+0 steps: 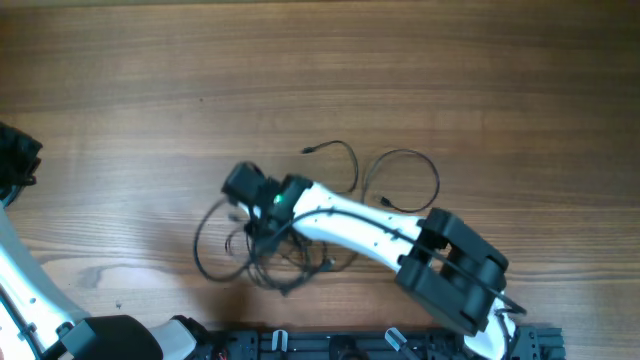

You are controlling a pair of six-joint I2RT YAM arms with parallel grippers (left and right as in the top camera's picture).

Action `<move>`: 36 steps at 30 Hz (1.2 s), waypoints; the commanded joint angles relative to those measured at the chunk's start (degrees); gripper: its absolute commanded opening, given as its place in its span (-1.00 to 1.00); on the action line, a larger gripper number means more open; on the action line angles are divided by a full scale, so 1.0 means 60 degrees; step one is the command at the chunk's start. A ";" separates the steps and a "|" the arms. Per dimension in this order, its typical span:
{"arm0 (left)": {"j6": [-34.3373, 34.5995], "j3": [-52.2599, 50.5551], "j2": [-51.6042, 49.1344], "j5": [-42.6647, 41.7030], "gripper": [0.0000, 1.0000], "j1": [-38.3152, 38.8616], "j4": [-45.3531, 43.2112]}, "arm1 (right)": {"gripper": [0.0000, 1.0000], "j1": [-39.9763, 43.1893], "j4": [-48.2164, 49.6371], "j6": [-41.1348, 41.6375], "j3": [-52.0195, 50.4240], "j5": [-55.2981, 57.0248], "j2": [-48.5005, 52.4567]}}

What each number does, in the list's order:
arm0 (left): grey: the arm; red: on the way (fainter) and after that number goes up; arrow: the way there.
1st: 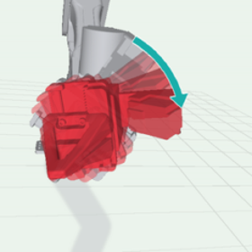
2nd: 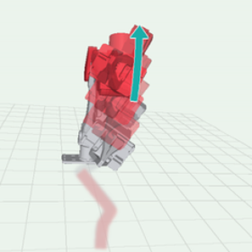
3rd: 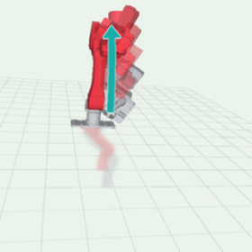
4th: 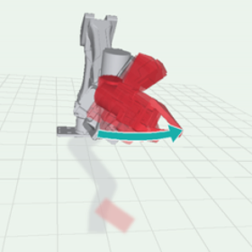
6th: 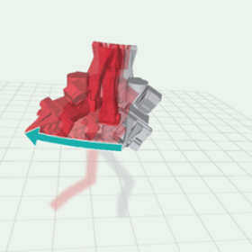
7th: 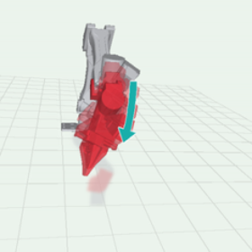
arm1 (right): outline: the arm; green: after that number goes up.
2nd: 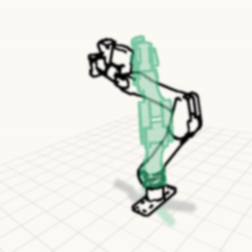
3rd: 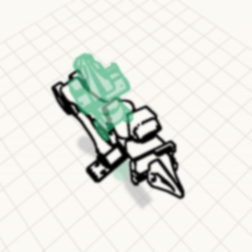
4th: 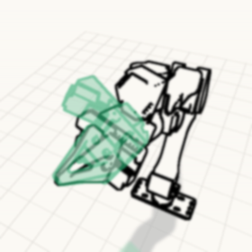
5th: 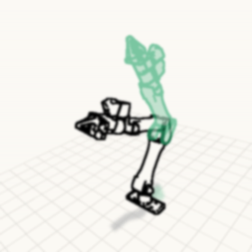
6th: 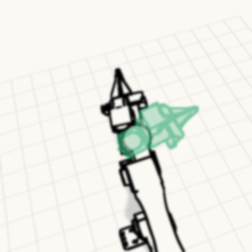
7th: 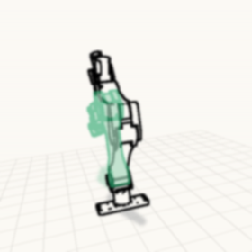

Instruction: Untangle cables

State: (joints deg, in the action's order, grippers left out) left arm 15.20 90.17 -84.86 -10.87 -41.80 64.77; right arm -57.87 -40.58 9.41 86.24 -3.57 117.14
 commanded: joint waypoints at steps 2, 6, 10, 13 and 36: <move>-0.0510 0.0007 -0.0022 -0.1479 -0.87 0.0022 0.0022 | -0.91 0.1166 -0.0040 -0.0973 0.1570 0.0033 -0.1169; -0.0579 0.0007 -0.0022 -0.1472 -0.84 0.0357 -0.0029 | -0.92 0.1716 -0.0058 -0.2514 0.1763 -0.1515 -0.2871; -0.0718 0.0007 -0.0022 -0.1483 -0.82 0.0565 -0.0036 | -0.92 0.1767 -0.0197 -0.3155 0.1763 0.0182 -0.4116; -0.0863 0.0007 -0.0022 -0.2335 -0.82 0.0579 0.0106 | -0.91 0.1767 0.0004 -0.3071 0.1763 0.0594 -0.4448; -1.0255 0.0007 -0.0022 -0.5002 -0.32 0.7752 0.1577 | -0.91 0.1902 -0.0423 -0.3067 0.1759 0.0736 -0.4510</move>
State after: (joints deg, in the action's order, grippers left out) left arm -46.50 90.15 -84.93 -45.78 4.38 75.18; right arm -46.24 -42.57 -8.25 96.05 0.97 91.92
